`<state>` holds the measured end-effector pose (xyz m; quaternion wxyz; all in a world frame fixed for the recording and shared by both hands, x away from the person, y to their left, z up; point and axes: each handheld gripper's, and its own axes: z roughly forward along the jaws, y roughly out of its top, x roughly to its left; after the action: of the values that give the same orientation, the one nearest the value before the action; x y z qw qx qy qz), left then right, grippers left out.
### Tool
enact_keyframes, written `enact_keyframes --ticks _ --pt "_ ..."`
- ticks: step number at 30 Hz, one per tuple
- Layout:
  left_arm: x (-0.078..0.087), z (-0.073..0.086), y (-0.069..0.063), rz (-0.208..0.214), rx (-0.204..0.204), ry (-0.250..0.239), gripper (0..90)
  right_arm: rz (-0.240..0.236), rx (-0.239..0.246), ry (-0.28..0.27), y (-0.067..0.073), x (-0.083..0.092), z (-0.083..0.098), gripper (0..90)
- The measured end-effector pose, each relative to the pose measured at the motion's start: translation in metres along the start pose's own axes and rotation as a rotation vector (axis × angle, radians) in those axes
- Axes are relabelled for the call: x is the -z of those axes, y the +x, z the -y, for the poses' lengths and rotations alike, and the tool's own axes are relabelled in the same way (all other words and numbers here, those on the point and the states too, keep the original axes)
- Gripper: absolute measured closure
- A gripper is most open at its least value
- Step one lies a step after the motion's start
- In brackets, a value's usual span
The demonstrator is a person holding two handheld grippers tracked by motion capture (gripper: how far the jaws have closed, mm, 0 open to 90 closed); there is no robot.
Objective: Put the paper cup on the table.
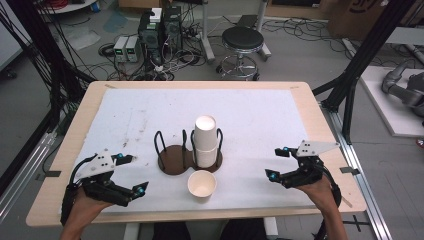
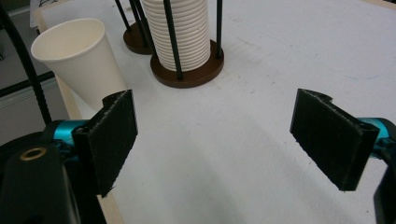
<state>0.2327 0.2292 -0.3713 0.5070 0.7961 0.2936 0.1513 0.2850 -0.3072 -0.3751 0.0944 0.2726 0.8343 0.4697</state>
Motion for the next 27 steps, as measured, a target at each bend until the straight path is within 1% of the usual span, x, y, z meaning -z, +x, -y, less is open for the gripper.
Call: enact_keyframes --ticks 4,6,11,13,14,15,18,19,22,23,26,27 --pt "0.004 0.003 0.004 -0.027 0.007 0.0 1.7 -0.003 0.003 0.007 0.0 -0.003 0.0 15.3" --pt "0.007 0.005 0.006 -0.042 0.017 -0.007 1.7 -0.002 0.003 0.008 0.0 -0.003 0.001 15.3" --pt "0.009 0.008 0.011 -0.052 0.041 -0.016 1.7 0.0 0.007 0.002 -0.001 -0.002 0.0 15.3" --pt "0.009 0.01 0.012 -0.061 0.044 -0.01 1.7 -0.002 -0.001 0.004 -0.001 -0.002 0.0 15.3" --pt "0.009 0.011 0.012 -0.056 0.045 -0.008 1.7 -0.002 0.001 0.004 -0.001 -0.002 0.0 15.3" --pt "0.009 0.012 0.012 -0.062 0.043 -0.004 1.7 0.0 0.0 0.004 -0.001 -0.002 0.0 15.3" --pt "0.009 0.014 0.014 -0.071 0.055 -0.004 1.7 0.001 0.002 -0.001 -0.001 0.0 0.0 15.3" --pt "0.009 0.014 0.015 -0.082 0.054 -0.004 1.7 0.004 0.001 -0.002 -0.001 0.001 0.0 15.3" --pt "0.011 0.016 0.017 -0.108 0.069 -0.019 1.7 0.015 -0.001 -0.009 0.0 0.002 0.0 15.3" --pt "0.011 0.017 0.018 -0.123 0.074 -0.02 1.7 0.016 -0.005 -0.011 0.0 0.003 0.0 15.3" --pt "0.012 0.02 0.02 -0.135 0.094 -0.029 1.7 0.023 -0.002 -0.01 0.001 0.002 0.0 15.3" --pt "0.012 0.021 0.021 -0.147 0.098 -0.029 1.7 0.027 -0.002 -0.011 0.001 0.002 0.0 15.3"
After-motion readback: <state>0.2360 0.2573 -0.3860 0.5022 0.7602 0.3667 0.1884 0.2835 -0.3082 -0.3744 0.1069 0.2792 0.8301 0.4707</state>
